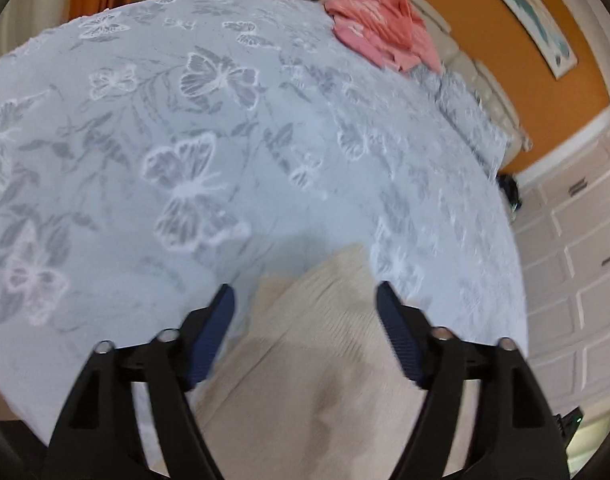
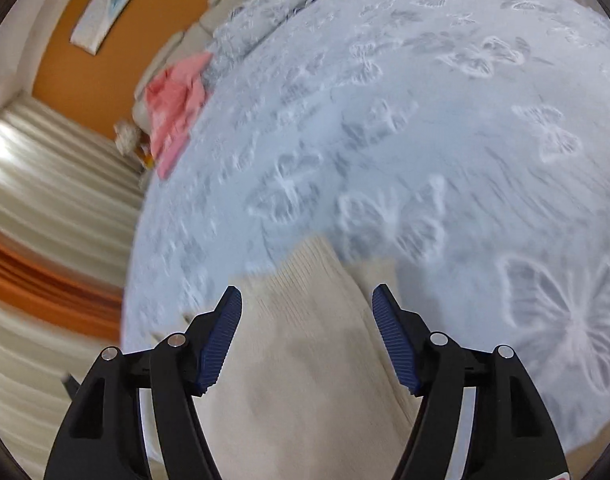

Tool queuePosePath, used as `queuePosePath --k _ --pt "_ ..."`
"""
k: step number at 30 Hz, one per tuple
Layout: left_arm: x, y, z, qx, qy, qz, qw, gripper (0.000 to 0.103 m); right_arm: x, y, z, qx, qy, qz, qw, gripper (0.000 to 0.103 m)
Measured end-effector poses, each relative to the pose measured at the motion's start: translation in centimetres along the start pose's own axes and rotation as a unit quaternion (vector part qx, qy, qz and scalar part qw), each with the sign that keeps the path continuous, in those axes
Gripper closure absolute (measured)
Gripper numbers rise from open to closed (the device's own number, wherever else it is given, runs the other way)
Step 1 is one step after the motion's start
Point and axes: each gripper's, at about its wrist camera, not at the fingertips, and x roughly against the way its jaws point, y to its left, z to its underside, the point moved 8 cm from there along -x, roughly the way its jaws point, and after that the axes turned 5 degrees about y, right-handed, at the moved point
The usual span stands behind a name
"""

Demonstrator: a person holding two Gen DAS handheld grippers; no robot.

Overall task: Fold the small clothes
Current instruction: 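Lay the hem over the folded sweater and open both tools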

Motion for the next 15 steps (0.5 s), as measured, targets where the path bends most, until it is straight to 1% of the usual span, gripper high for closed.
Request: queuePosePath --k 2,3,4,5,6,7,8,9,10,11,12,13,14,15 --pt "-0.8 0.1 0.7 -0.012 0.020 -0.012 0.9997 0.029 -1.1 -0.4 1.4 0.019 0.025 0.027 0.999 0.036" --pt "-1.7 0.1 1.1 -0.019 0.037 -0.018 0.9990 0.029 -2.2 -0.5 1.9 0.029 0.038 0.041 0.998 0.036" --pt "-2.6 0.0 1.5 -0.024 0.054 -0.017 0.9981 0.033 -2.7 -0.4 2.1 0.033 0.043 0.046 0.997 0.036" --pt "-3.6 0.2 2.0 -0.026 0.070 -0.018 0.9971 0.054 -3.3 -0.3 2.1 0.041 0.046 0.053 0.997 0.046" --pt "-4.3 0.2 2.3 -0.025 0.080 -0.023 0.9962 0.066 -4.0 0.0 2.4 0.051 0.050 0.055 0.996 0.094" --pt "-4.8 0.6 2.5 -0.019 0.092 -0.037 0.9949 0.088 -4.2 0.1 2.4 0.052 0.059 0.058 0.995 0.095" --pt "-4.6 0.6 2.5 -0.011 0.092 -0.035 0.9951 0.089 -3.9 0.6 2.2 0.048 0.057 0.055 0.996 0.096" --pt "-3.1 0.2 2.0 0.002 0.074 -0.014 0.9971 0.090 -2.3 1.9 1.5 0.054 0.028 0.035 0.998 0.096" --pt "-1.9 -0.3 1.6 0.000 0.061 -0.005 0.9981 0.093 -0.7 3.1 1.1 0.066 0.006 0.024 0.998 0.096" --pt "-1.0 -0.5 1.4 -0.006 0.052 0.000 0.9986 0.093 1.3 4.2 0.7 0.082 -0.019 0.021 0.996 0.096" --pt "0.0 -0.7 1.0 -0.017 0.042 -0.005 0.9990 0.093 2.2 4.4 0.5 0.089 -0.032 0.021 0.995 0.097" --pt "0.1 -0.6 1.0 -0.017 0.043 -0.013 0.9988 0.093 2.3 3.9 0.4 0.093 -0.037 0.028 0.995 0.097" --pt "-0.7 0.1 1.1 -0.013 0.054 -0.028 0.9981 0.093 1.5 3.0 0.4 0.090 -0.029 0.043 0.995 0.097" --pt "-1.7 0.7 1.1 -0.010 0.063 -0.043 0.9970 0.093 -0.6 0.8 0.6 0.074 -0.002 0.073 0.995 0.096"
